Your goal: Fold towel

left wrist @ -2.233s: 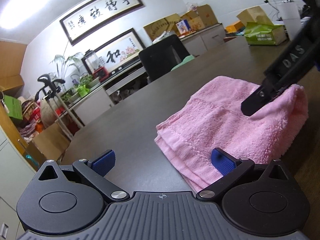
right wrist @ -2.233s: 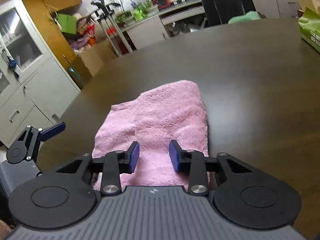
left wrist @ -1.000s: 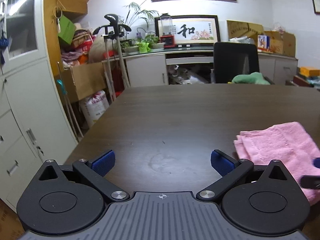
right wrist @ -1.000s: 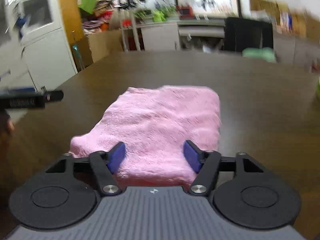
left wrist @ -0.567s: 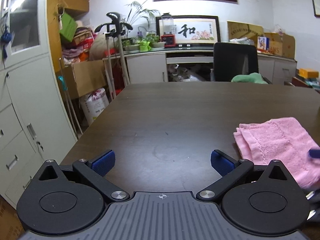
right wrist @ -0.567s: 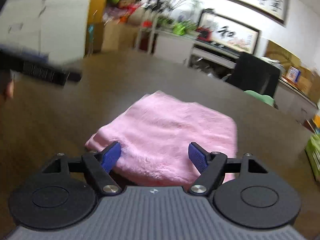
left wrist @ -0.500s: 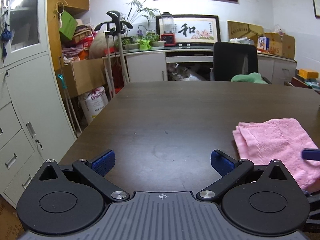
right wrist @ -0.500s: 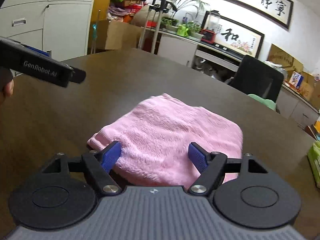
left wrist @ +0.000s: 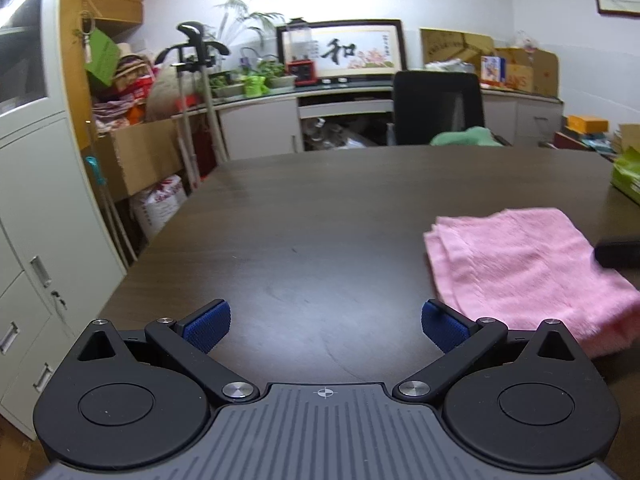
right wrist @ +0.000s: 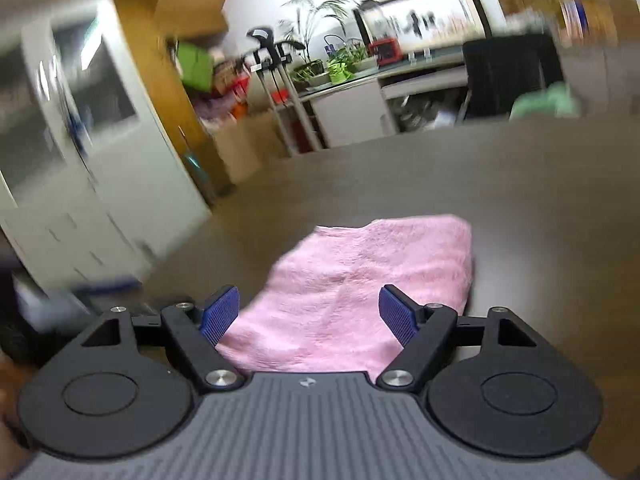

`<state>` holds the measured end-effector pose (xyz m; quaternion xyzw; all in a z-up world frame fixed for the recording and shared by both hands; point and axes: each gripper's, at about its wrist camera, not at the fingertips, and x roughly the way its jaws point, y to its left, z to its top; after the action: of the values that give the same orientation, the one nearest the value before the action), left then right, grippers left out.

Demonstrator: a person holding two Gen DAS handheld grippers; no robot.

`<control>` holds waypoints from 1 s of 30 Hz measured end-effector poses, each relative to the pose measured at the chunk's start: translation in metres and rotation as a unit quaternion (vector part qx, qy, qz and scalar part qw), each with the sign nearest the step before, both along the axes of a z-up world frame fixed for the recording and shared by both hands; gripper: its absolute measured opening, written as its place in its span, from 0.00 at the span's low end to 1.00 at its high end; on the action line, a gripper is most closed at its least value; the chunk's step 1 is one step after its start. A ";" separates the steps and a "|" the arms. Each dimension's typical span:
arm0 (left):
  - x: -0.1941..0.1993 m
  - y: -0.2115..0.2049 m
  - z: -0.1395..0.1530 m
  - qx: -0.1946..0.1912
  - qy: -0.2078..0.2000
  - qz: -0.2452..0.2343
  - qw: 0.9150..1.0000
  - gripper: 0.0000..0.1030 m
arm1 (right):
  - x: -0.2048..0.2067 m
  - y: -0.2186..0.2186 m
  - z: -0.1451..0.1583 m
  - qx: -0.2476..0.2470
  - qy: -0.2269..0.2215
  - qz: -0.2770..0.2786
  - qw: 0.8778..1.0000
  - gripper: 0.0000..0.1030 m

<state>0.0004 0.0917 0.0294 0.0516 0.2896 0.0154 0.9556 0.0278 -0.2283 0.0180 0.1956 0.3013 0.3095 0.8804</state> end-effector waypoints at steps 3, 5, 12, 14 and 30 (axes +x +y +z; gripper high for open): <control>0.000 -0.009 -0.007 0.002 0.013 -0.020 1.000 1.00 | 0.004 -0.014 -0.008 0.032 0.035 0.000 0.999 0.78; 0.000 -0.017 -0.011 0.007 0.018 -0.039 0.999 1.00 | 0.009 -0.015 -0.015 0.031 0.054 -0.001 0.998 0.78; 0.004 -0.031 -0.022 0.035 0.021 -0.042 0.998 1.00 | 0.003 -0.017 -0.012 0.055 0.047 0.015 0.997 0.78; 0.005 -0.028 -0.021 0.027 0.021 -0.033 0.999 1.00 | -0.002 -0.020 -0.010 0.074 0.049 0.027 0.996 0.79; 0.000 -0.007 -0.008 -0.012 0.012 -0.017 1.000 1.00 | -0.016 -0.023 -0.022 0.068 0.078 0.026 0.994 0.83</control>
<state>0.0000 0.0846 0.0217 0.0449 0.3004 -0.0046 0.9527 0.0122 -0.2516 -0.0040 0.2700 0.3521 0.3361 0.8307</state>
